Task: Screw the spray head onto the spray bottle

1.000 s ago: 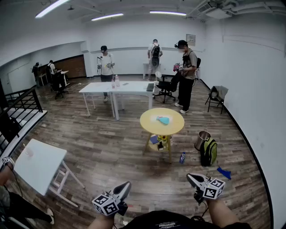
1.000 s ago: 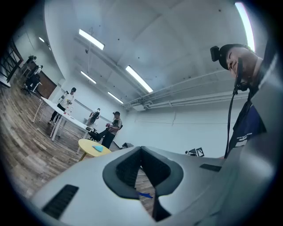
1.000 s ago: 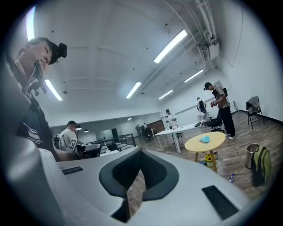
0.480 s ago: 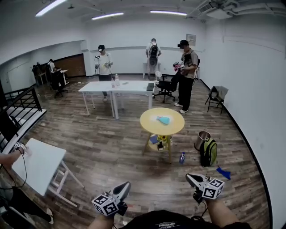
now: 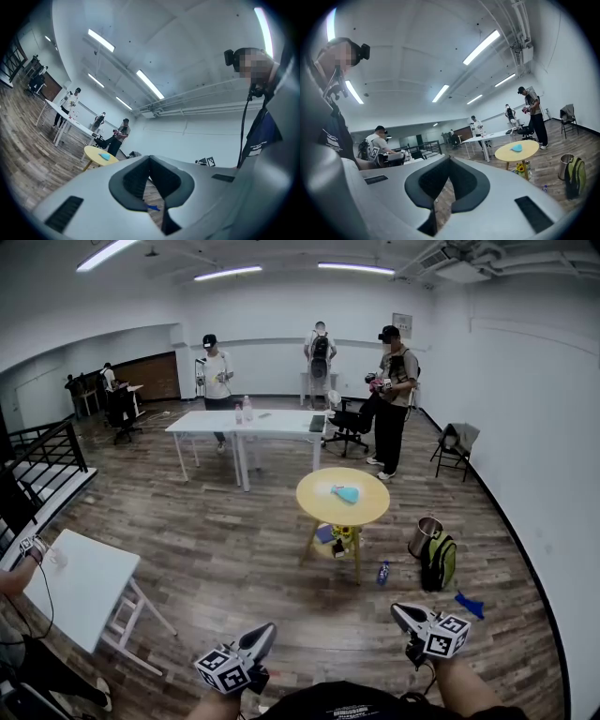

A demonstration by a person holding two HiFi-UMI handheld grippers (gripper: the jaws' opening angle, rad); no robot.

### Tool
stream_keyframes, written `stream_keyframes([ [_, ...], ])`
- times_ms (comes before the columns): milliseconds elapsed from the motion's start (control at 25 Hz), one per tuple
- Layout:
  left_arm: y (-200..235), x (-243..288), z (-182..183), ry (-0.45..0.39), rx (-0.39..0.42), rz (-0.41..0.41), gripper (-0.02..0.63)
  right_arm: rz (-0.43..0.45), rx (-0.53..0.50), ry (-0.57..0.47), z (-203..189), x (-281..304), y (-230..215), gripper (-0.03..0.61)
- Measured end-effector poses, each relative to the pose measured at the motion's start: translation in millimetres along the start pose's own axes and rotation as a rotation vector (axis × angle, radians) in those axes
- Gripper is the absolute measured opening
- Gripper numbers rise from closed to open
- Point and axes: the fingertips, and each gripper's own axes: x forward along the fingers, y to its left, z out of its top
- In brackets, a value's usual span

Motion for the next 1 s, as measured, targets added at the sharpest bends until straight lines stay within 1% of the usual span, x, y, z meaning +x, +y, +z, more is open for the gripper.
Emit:
stream_keyframes([
  [40, 4, -3, 2, 0.0, -0.001, -0.001, 0.011, -0.004, -0.003, -0.001, 1, 4, 2, 0.025],
  [240, 29, -27, 12, 0.0, -0.008, -0.002, 0.011, -0.023, -0.002, -0.003, 1, 31, 19, 0.028],
  [440, 67, -55, 3, 0.016, -0.028, 0.003, 0.011, -0.032, 0.004, 0.015, -24, 63, 40, 0.038],
  [600, 89, -50, 6, 0.034, -0.062, -0.003, 0.011, -0.046, 0.02, 0.029, -28, 80, 41, 0.05],
  [680, 94, -39, 4, 0.048, -0.071, -0.016, 0.011, -0.058, 0.026, 0.035, -28, 83, 31, 0.051],
  [800, 101, -14, 5, 0.062, -0.057, -0.027, 0.011, -0.073, 0.047, 0.028, -26, 87, 4, 0.052],
  [920, 106, 26, 8, 0.069, -0.037, -0.019, 0.011, -0.066, 0.076, -0.005, -19, 91, -41, 0.052],
  [1000, 107, 60, 12, 0.07, -0.017, -0.003, 0.011, -0.041, 0.082, -0.02, -10, 97, -76, 0.052],
])
